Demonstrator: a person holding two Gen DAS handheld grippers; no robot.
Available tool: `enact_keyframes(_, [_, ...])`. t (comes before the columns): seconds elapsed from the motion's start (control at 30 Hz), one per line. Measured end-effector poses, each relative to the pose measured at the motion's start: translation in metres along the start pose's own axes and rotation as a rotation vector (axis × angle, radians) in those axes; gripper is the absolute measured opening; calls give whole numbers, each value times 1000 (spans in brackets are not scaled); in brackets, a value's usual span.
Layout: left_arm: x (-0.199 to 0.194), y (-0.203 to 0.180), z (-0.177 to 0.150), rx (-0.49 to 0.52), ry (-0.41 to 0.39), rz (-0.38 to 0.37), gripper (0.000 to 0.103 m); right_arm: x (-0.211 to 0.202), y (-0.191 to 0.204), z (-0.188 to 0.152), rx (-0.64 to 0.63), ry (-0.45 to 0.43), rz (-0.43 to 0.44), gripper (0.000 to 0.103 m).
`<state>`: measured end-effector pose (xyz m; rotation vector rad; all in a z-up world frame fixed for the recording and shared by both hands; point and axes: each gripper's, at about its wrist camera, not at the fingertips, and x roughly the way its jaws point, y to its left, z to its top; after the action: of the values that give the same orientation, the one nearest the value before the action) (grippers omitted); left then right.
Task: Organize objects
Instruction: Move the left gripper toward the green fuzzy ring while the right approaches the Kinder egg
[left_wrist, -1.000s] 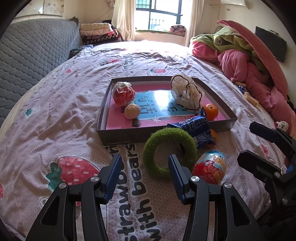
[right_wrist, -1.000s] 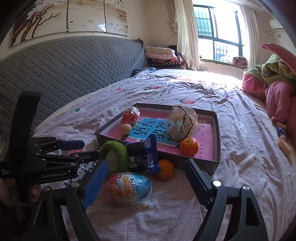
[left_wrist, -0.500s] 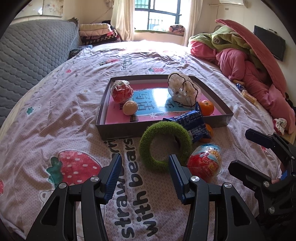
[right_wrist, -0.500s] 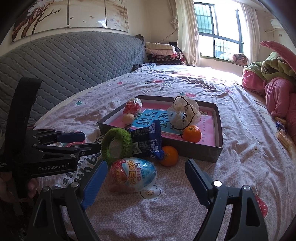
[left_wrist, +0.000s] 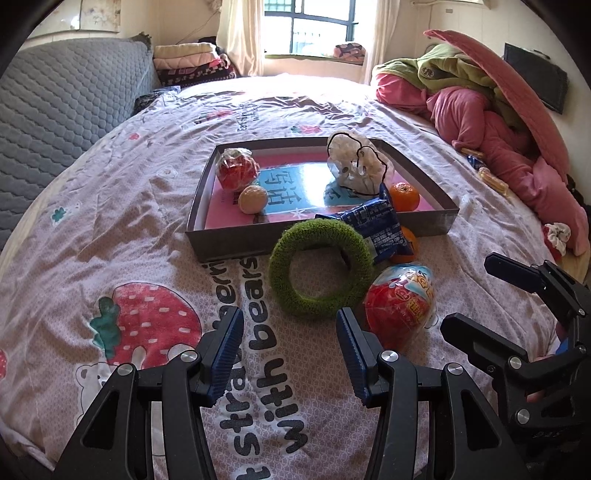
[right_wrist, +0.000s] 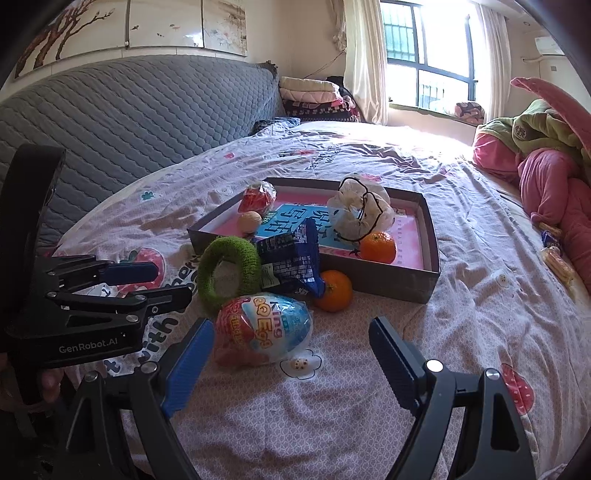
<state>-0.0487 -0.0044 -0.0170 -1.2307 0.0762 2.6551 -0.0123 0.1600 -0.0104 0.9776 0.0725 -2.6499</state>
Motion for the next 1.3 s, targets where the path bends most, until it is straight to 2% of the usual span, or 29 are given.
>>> enact_keyframes(0.5, [20,13,-4,-23,27,4,54,11,8,-9,5,45,-4,85])
enact_keyframes(0.7, [22,19,1,-52,14,-13,54,16,10,-10,5,52,-5,85])
enact_keyframes(1.3, [45,17,14,-36,-1,-14,54,40,15,-14,27,90,-6,85])
